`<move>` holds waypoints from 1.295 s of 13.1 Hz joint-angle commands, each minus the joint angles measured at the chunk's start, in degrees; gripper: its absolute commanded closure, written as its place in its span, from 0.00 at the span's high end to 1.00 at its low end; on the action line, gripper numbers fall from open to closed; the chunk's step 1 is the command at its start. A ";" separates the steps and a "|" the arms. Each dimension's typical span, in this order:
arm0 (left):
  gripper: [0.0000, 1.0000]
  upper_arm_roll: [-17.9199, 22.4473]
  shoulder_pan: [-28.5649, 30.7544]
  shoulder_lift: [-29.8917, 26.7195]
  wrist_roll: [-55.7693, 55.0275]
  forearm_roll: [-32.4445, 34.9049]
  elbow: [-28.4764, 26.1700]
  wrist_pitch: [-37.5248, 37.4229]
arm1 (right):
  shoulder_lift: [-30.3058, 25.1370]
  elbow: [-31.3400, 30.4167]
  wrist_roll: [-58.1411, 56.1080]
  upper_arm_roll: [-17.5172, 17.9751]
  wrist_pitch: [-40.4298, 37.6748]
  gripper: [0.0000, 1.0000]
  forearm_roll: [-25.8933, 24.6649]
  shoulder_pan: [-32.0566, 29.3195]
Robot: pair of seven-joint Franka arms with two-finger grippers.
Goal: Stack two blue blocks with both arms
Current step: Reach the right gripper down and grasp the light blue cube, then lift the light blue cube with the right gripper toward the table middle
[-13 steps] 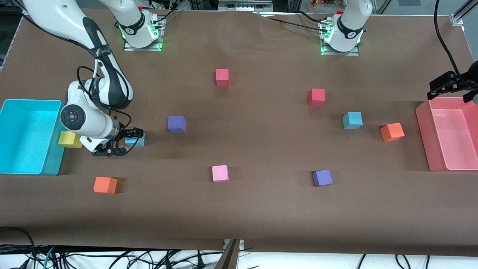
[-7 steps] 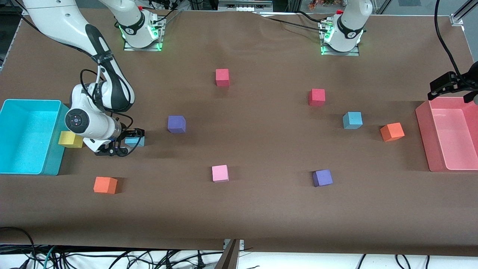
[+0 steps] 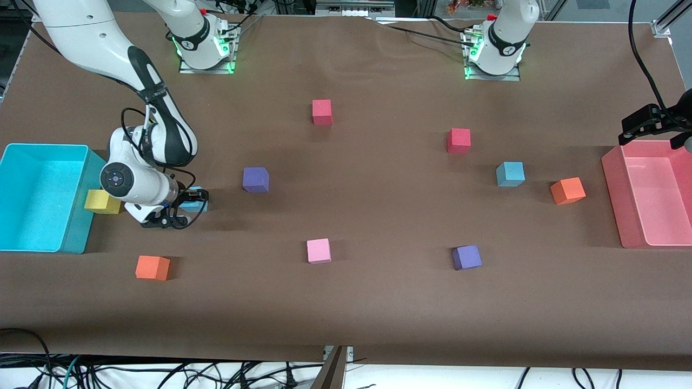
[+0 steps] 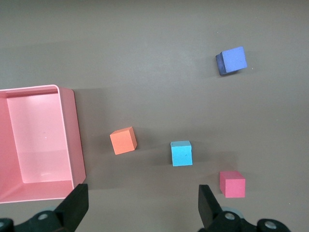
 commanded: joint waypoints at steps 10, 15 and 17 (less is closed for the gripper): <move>1.00 -0.17 -0.03 0.75 0.45 1.18 1.84 -1.10 | 4.09 30.39 5.73 0.95 -32.59 0.00 4.25 8.12; 1.00 -0.26 -0.12 1.19 0.45 1.01 1.84 -1.10 | 11.20 42.36 16.03 2.35 -36.22 0.00 8.09 19.04; 1.00 -0.26 -0.12 1.28 0.45 0.92 1.84 -1.02 | 14.19 45.62 19.27 2.97 -35.17 0.00 11.71 21.06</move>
